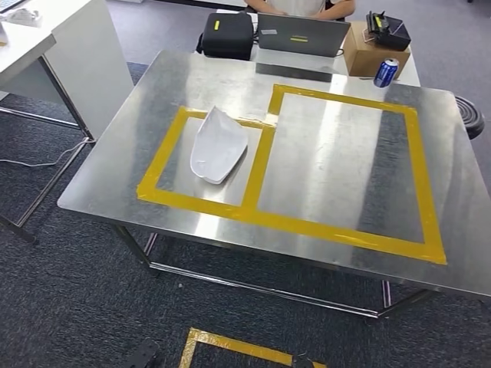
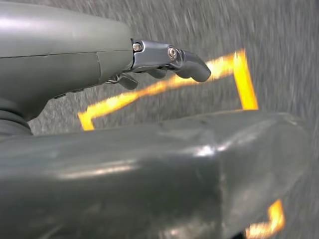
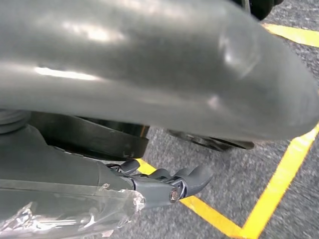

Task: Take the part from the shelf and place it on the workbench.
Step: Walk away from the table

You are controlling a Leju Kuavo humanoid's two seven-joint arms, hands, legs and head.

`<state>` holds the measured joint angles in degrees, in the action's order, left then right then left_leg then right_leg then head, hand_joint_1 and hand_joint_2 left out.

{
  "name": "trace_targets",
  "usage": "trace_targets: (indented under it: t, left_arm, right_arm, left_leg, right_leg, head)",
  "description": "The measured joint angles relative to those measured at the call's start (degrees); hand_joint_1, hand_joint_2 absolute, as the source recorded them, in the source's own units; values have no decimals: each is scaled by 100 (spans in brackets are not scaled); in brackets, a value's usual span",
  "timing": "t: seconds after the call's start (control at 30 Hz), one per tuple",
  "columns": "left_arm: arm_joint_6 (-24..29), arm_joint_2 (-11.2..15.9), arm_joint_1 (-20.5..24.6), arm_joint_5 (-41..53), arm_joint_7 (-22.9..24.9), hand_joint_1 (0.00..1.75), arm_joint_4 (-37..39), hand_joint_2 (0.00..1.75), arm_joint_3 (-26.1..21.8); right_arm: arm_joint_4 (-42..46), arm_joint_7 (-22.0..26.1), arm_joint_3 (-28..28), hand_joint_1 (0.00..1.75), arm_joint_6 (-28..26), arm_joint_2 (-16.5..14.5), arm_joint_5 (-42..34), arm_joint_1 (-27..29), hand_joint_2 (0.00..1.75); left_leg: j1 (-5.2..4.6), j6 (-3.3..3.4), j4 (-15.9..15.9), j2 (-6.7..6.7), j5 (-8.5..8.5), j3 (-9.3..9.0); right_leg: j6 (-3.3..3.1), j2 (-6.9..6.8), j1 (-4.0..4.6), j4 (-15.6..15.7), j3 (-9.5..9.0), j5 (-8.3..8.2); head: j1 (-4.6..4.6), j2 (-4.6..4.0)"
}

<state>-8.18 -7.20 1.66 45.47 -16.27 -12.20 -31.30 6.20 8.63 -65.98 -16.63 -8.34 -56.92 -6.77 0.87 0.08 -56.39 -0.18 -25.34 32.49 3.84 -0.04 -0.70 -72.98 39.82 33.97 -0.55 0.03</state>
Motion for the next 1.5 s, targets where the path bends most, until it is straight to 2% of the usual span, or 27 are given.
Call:
trace_targets:
  t: [0.07,0.13,0.2,0.23,0.3,0.37,0.47,0.5,0.53,0.6,0.63,0.7,0.77,0.83,0.87,0.9,0.97,1.0,1.03,1.1,1.17,1.23,1.27,1.33,1.37,1.43,1.5]
  left_arm:
    - [-124,-48,2,-109,274,0,29,0,56]
    - [-288,-56,-3,-173,723,0,52,0,61]
    - [-337,-15,-30,-195,1058,0,62,0,59]
    - [-315,16,-45,-213,1128,0,63,0,56]
    - [-281,83,-73,-270,1161,0,66,0,41]
    - [-272,133,-100,-295,1167,0,70,0,28]
    - [-257,173,-119,-305,1172,0,73,0,23]
    - [-243,182,-117,-325,1169,0,74,0,15]
    - [-225,188,-117,-355,1158,0,74,0,-2]
    - [-174,211,-118,-392,1093,0,73,0,-49]
    - [-154,222,-113,-398,1024,0,73,0,-66]
    - [-161,225,-81,-479,809,0,73,0,-105]
    - [-281,199,-44,-752,608,0,74,0,-232]
    - [-433,168,-44,-1017,542,0,79,0,-433]
    - [-482,157,-52,-1091,541,0,82,0,-527]
    - [-511,149,-58,-1121,541,0,85,0,-600]
    - [-542,140,-60,-1140,541,0,85,0,-699]
    - [-549,136,-62,-1140,541,0,85,0,-737]
    - [-554,135,-63,-1141,541,0,85,0,-770]
    - [-551,134,-62,-1139,545,0,85,0,-822]
    - [-467,133,-60,-1106,621,0,85,0,-857]
    - [-297,146,-72,-1028,775,0,85,0,-879]
    - [-208,164,-83,-987,845,0,85,0,-885]
    - [-89,223,-117,-931,907,0,86,0,-904]
    - [-69,255,-138,-917,898,0,86,0,-916]
    - [-121,309,-176,-911,815,0,87,0,-936]
    - [-265,344,-184,-959,596,0,86,0,-962]
  right_arm:
    - [13,122,-3,0,-84,4,-145,11,0]
    - [22,306,9,0,-209,4,-253,34,0]
    - [33,493,16,0,-327,5,-273,42,0]
    - [39,570,18,0,-375,6,-280,41,0]
    - [46,664,21,0,-436,6,-297,50,0]
    - [52,692,24,0,-458,6,-306,56,0]
    - [64,712,25,0,-464,6,-306,59,0]
    - [67,717,25,0,-463,6,-292,60,44]
    - [73,715,25,0,-460,6,-256,59,87]
    - [99,644,8,0,-429,6,-99,40,175]
    - [119,560,-21,0,-401,7,21,15,175]
    - [163,367,-127,0,-332,8,295,-74,175]
    - [212,260,-274,0,-311,9,571,-182,175]
    - [258,243,-418,0,-349,8,747,-247,175]
    - [279,242,-477,0,-368,7,787,-260,175]
    - [296,240,-523,0,-379,5,804,-268,175]
    - [322,239,-586,0,-394,4,816,-296,175]
    - [332,242,-609,0,-400,4,817,-312,175]
    - [340,244,-629,0,-406,4,818,-325,175]
    - [353,247,-668,0,-415,4,823,-333,175]
    - [370,265,-691,0,-461,4,831,-352,175]
    - [399,323,-696,0,-578,3,834,-389,175]
    - [413,361,-692,0,-647,3,819,-401,131]
    - [436,428,-657,0,-741,2,725,-382,44]
    - [443,439,-614,0,-743,3,649,-358,0]
    - [452,391,-508,0,-685,5,505,-274,0]
    - [452,312,-402,0,-563,14,386,-151,0]
  left_leg:
    - [-52,13,-6,9,118,149]
    - [-86,7,-9,8,233,273]
    - [-108,-30,-13,7,343,343]
    - [-108,-57,-10,10,399,358]
    - [-94,-124,6,14,484,376]
    - [-82,-193,-117,11,258,447]
    - [-70,-274,-1026,10,-613,702]
    - [-63,-295,-1375,10,-748,758]
    - [-55,-311,-1601,10,-732,750]
    - [-28,-338,-1492,11,-413,458]
    - [-8,-355,-1173,12,-295,170]
    - [10,-333,-337,7,-337,-426]
    - [-15,-224,101,2,-464,-647]
    - [-32,-98,115,16,-395,-555]
    - [-33,-44,114,25,-332,-498]
    - [-31,-1,116,33,-264,-432]
    - [-44,42,110,33,-120,-268]
    - [-53,44,106,33,-48,-177]
    - [-63,44,103,34,26,-83]
    - [-80,36,100,36,160,84]
    - [-92,10,96,28,289,215]
    - [-95,-42,98,24,411,280]
    - [-89,-75,106,27,472,292]
    - [-69,-147,123,30,545,318]
    - [-61,-180,73,27,447,362]
    - [-51,-233,-341,23,-86,526]
    - [-49,-272,-1083,24,-635,715]
  right_leg:
    - [-72,0,43,-53,-222,-142]
    - [-170,3,95,620,-798,-384]
    - [-222,13,135,1434,-1339,-348]
    - [-232,18,150,1657,-1455,-288]
    - [-273,15,161,1727,-1414,-340]
    - [-367,-6,146,1740,-1314,-463]
    - [-430,-24,133,1740,-1077,-690]
    - [-425,-29,133,1732,-982,-769]
    - [-414,-34,132,1720,-884,-845]
    - [-373,-37,121,1676,-673,-974]
    - [-344,-36,115,1638,-583,-1025]
    - [-277,-31,119,1539,-428,-1112]
    - [-217,-31,122,1501,-329,-1223]
    - [-159,-28,97,1505,-272,-1275]
    - [-127,-24,84,1419,-227,-1142]
    - [-96,-21,75,1235,-165,-915]
    - [-56,-18,70,522,5,-297]
    - [-49,-17,70,155,58,-113]
    - [-53,-17,71,-106,52,-53]
    - [-89,-16,76,-23,-244,-294]
    - [-161,-7,100,790,-904,-496]
    - [-206,2,132,1610,-1446,-416]
    - [-224,6,150,1804,-1544,-360]
    - [-289,1,161,1834,-1462,-444]
    - [-343,-7,154,1835,-1402,-507]
    - [-423,-22,137,1846,-1243,-664]
    - [-445,-32,141,1833,-1060,-818]
  head:
    - [-3,0]
    - [-5,1]
    - [-9,1]
    - [-2,2]
    - [15,2]
    - [11,2]
    - [-30,2]
    - [-30,2]
    - [-31,2]
    - [-31,2]
    - [-33,2]
    - [-36,2]
    - [-33,2]
    - [-33,2]
    - [-29,2]
    - [-21,2]
    - [7,2]
    - [14,2]
    - [20,2]
    - [19,2]
    - [20,2]
    - [15,2]
    - [22,2]
    - [40,3]
    - [45,3]
    - [16,2]
    - [-11,2]
